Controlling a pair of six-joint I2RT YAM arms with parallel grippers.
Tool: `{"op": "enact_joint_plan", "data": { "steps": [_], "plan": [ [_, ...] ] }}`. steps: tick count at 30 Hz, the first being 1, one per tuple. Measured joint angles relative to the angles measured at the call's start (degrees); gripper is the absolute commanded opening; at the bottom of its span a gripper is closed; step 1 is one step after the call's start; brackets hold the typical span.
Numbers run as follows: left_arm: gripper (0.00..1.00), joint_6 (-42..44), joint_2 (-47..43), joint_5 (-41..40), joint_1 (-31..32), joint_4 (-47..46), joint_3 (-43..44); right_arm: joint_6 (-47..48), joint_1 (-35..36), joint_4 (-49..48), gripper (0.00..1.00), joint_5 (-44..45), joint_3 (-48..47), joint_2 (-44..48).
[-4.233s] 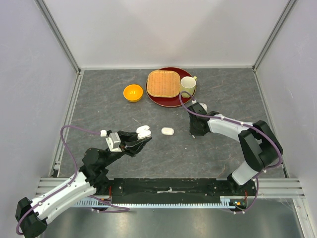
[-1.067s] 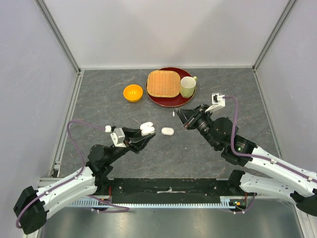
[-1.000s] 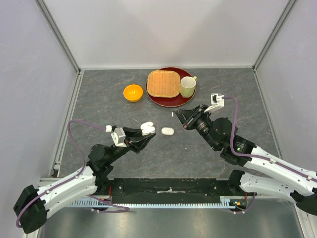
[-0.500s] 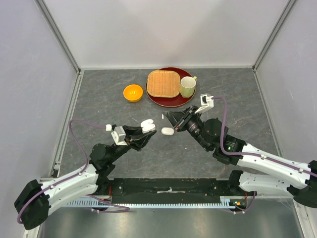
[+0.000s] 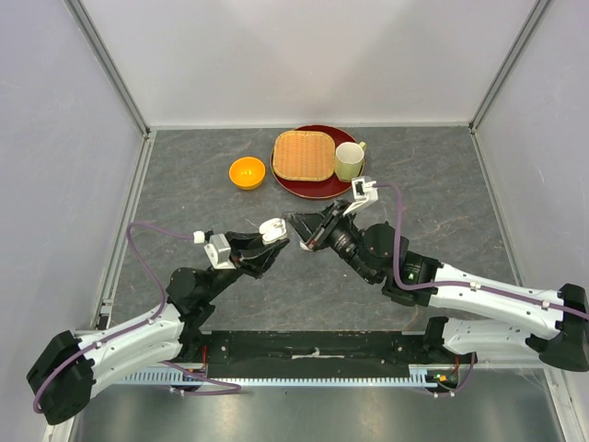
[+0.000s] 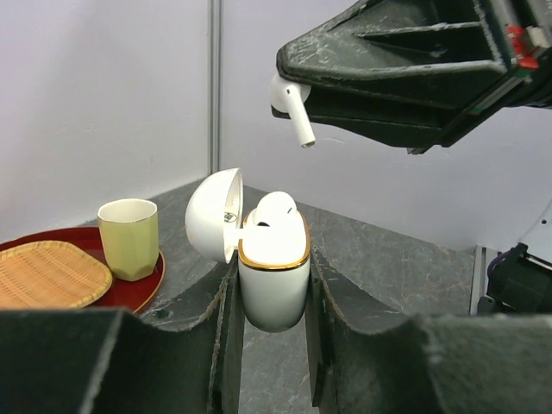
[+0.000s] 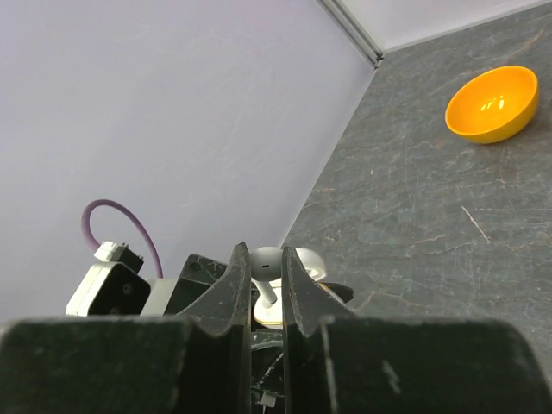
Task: Insert the wireless bluetooth earbuds into the charging case
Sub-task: Place the earbud in the charging case.
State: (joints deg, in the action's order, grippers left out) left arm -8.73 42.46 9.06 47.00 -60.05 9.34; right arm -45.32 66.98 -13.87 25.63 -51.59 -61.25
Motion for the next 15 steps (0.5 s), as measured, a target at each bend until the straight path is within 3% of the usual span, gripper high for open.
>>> {"op": "enact_joint_plan", "data": {
  "steps": [15],
  "plan": [
    [0.02, 0.0, 1.8, 0.0, 0.0, -0.6, 0.0, 5.8, 4.9, -0.2, 0.00, 1.9, -5.0, -5.7]
  ]
}}
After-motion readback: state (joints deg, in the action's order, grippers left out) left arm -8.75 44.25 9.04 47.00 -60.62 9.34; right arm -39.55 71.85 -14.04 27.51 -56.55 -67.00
